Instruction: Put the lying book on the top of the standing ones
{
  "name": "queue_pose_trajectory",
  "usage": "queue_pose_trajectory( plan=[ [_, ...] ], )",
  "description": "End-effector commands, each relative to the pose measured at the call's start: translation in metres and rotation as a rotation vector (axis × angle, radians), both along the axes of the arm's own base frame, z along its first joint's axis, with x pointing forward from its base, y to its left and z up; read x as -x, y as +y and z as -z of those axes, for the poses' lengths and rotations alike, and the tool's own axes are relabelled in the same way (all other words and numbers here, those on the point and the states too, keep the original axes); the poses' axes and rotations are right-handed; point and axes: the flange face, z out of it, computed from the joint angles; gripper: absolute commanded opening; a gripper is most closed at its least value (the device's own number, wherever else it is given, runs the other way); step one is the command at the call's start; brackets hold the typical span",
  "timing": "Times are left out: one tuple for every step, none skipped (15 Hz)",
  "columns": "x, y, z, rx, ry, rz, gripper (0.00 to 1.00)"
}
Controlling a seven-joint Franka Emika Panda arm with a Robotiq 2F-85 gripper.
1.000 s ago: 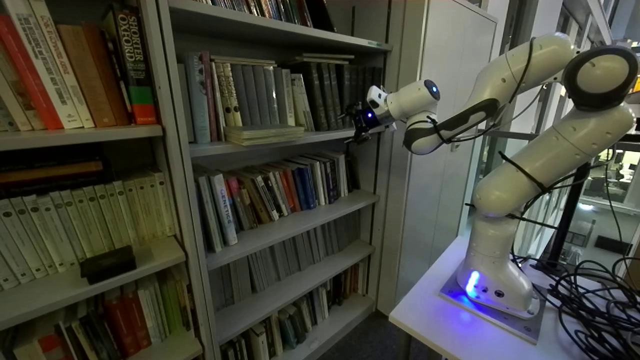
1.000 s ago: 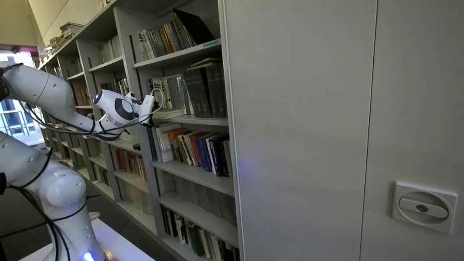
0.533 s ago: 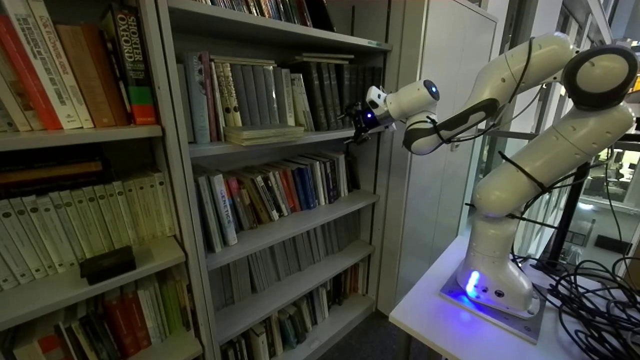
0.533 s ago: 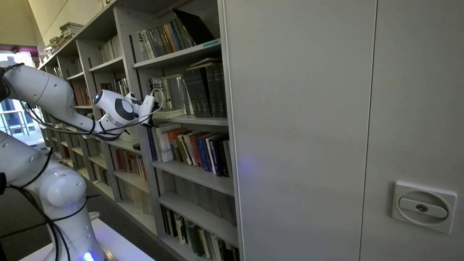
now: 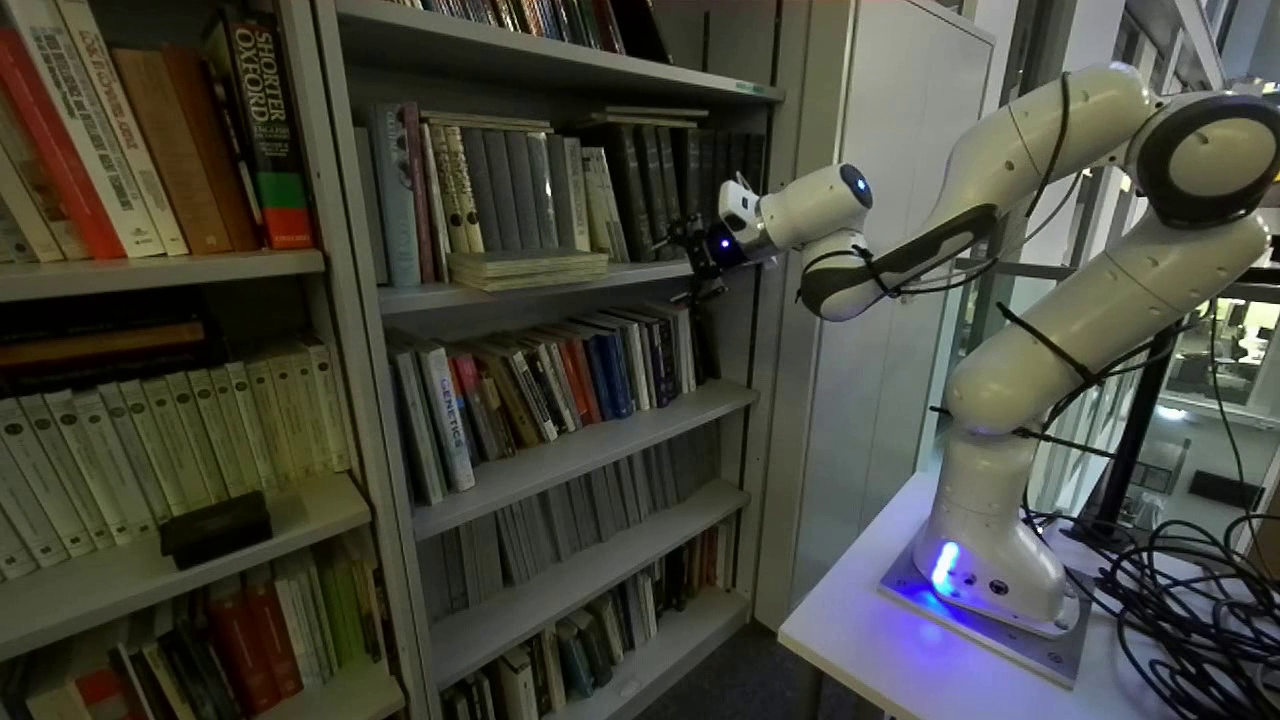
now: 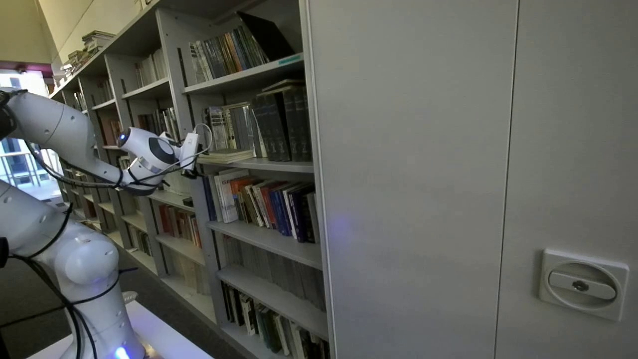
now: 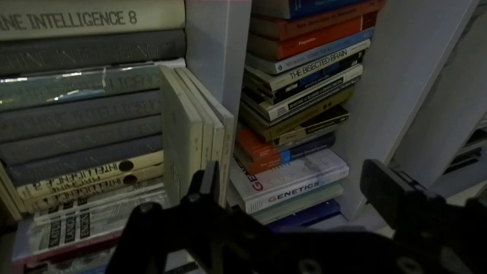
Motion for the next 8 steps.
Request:
queue_pose_trajectory(
  plan=[
    [0.009, 0.014, -0.022, 0.073, -0.113, 0.02, 1.0],
    [0.008, 0.016, -0.027, 0.086, -0.141, 0.036, 1.0],
    [0.006, 0.017, -0.032, 0.095, -0.165, 0.044, 1.0],
    [0.002, 0.019, -0.036, 0.095, -0.18, 0.052, 1.0],
    [-0.003, 0.022, -0.04, 0.1, -0.188, 0.052, 1.0],
    [-0.008, 0.024, -0.038, 0.108, -0.191, 0.05, 1.0],
    [-0.013, 0.026, -0.037, 0.121, -0.19, 0.047, 1.0],
    [-0.017, 0.031, -0.034, 0.12, -0.183, 0.033, 1.0]
  ],
)
